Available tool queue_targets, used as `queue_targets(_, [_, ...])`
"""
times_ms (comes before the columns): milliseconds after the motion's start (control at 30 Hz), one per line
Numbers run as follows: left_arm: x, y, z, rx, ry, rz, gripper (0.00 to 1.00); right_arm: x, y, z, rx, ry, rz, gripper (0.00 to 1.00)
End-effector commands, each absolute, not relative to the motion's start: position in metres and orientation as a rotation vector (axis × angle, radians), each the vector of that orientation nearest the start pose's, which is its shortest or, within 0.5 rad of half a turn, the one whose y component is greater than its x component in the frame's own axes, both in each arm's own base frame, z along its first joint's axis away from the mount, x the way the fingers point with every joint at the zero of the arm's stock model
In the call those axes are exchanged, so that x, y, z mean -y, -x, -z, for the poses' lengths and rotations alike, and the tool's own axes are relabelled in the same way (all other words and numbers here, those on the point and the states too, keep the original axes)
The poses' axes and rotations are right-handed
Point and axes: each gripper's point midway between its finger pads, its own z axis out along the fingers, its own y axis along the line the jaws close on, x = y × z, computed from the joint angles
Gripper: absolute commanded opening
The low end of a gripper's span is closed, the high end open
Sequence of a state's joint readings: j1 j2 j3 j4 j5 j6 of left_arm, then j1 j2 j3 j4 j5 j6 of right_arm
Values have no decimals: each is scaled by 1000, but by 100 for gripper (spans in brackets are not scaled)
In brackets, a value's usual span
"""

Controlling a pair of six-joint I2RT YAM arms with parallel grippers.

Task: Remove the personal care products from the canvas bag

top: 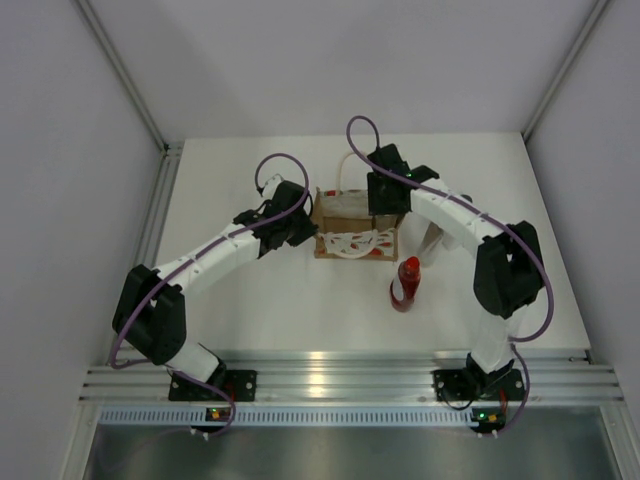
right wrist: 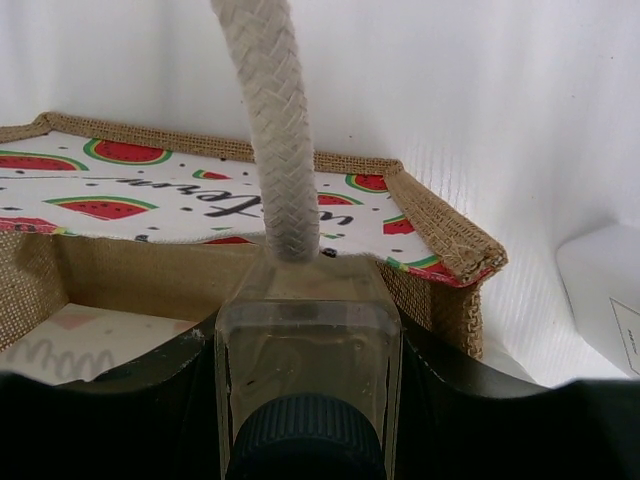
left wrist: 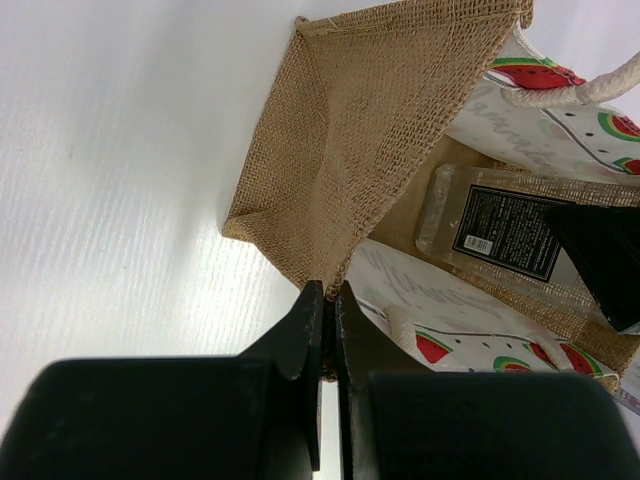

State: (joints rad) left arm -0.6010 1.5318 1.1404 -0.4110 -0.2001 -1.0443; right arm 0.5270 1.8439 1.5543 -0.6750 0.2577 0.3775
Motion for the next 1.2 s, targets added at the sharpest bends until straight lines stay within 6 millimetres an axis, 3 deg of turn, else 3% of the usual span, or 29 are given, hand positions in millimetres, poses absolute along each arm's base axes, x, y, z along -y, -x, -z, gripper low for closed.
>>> queue_targets(0, [221,-347,-141,-2323,645,470,0,-206,-415,-171,-2406,77,-109,0])
queue_targets(333, [220,-346,-142,-2318,654,470,0,-208,-412,-225,-2295,105,-179,0])
queue_targets(800, [218,-346,-143,-2310,662,465,0,-208,-409,-238,-2283,122,-183,0])
queue_targets(1167, [218,-349,-139,-2313,671,448,0,-211,-403,-272,-2266,151,-203,0])
